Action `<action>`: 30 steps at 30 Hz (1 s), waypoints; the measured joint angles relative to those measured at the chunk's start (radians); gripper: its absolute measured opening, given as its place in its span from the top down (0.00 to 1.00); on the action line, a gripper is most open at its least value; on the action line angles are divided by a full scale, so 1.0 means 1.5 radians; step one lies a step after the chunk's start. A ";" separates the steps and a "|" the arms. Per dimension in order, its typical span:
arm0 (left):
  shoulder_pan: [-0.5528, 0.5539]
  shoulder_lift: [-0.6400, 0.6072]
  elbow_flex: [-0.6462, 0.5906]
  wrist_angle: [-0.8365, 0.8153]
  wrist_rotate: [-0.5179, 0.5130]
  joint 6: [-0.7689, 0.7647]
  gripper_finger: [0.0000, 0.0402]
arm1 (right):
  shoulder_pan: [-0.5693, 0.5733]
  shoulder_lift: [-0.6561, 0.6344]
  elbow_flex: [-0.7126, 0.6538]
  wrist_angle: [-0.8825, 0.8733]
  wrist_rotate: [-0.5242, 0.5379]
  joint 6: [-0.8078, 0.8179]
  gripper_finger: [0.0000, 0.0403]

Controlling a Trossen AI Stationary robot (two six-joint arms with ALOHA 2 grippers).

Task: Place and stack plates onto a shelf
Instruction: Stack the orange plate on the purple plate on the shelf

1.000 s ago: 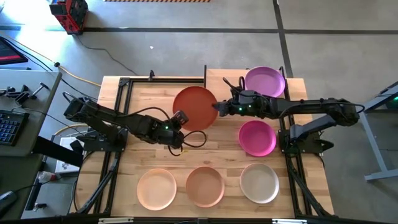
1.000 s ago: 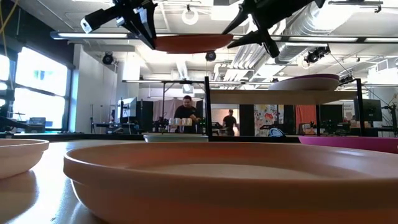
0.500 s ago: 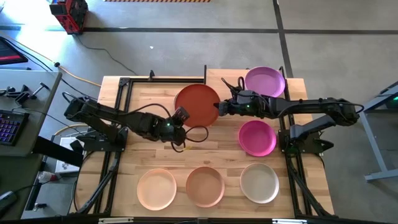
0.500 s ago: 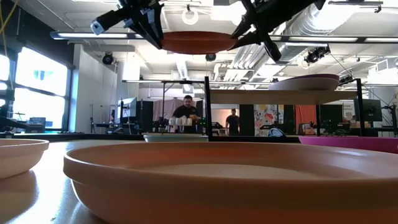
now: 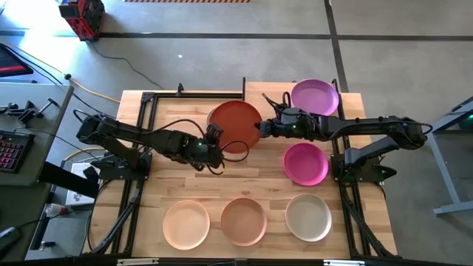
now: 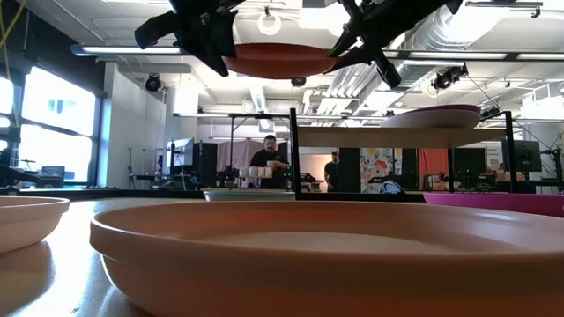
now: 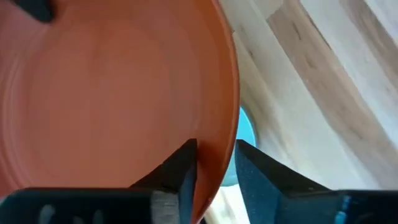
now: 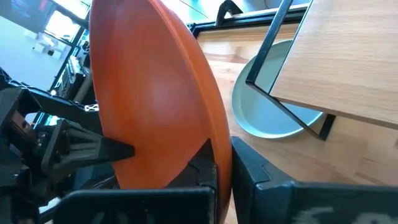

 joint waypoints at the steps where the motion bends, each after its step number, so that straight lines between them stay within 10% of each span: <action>1: -0.001 0.000 0.000 0.004 0.000 -0.022 0.72 | 0.000 0.000 0.000 -0.001 0.001 0.000 1.00; 18: -0.074 0.000 0.026 0.004 -0.133 -0.215 0.64 | -0.037 -0.012 0.000 -0.031 0.008 0.003 1.00; 30: -0.040 0.000 0.073 0.006 -0.252 -0.214 0.64 | -0.121 -0.180 0.000 -0.184 0.007 -0.060 1.00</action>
